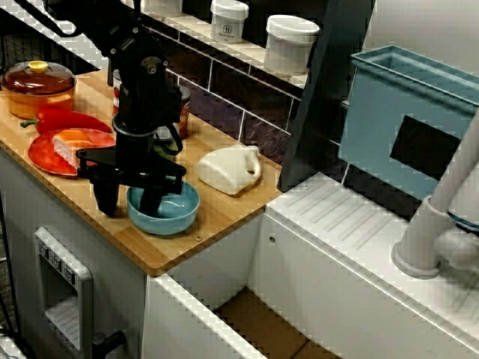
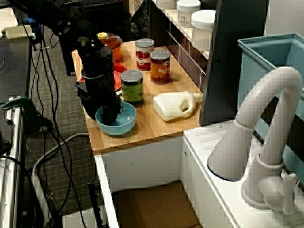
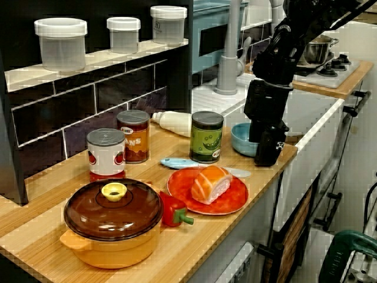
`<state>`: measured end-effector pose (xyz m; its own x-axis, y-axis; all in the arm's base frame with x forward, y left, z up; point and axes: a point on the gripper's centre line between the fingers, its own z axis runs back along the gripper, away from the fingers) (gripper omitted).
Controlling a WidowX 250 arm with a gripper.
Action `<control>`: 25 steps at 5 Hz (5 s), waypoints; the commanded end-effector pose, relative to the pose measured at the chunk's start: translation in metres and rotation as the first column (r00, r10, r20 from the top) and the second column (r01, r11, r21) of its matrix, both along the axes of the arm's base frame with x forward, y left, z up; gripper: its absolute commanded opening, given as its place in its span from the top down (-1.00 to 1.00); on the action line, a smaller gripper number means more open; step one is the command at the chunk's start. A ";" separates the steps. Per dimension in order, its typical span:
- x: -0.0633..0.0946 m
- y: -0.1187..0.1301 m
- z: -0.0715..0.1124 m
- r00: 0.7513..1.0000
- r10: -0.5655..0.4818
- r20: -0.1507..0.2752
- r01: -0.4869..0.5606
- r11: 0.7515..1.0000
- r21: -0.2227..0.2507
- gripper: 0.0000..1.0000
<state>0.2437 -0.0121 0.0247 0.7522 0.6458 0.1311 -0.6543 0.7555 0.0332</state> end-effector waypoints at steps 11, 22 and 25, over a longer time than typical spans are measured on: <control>0.030 0.039 0.117 0.998 0.030 0.048 -0.020 0.979 -0.203 1.00; 0.053 0.070 0.087 0.989 0.037 0.147 -0.030 0.998 -0.046 1.00; 0.058 0.072 0.078 0.990 0.037 0.139 -0.033 0.999 -0.030 1.00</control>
<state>0.2939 0.0569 0.0906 0.7098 0.6818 0.1770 -0.6839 0.7272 -0.0583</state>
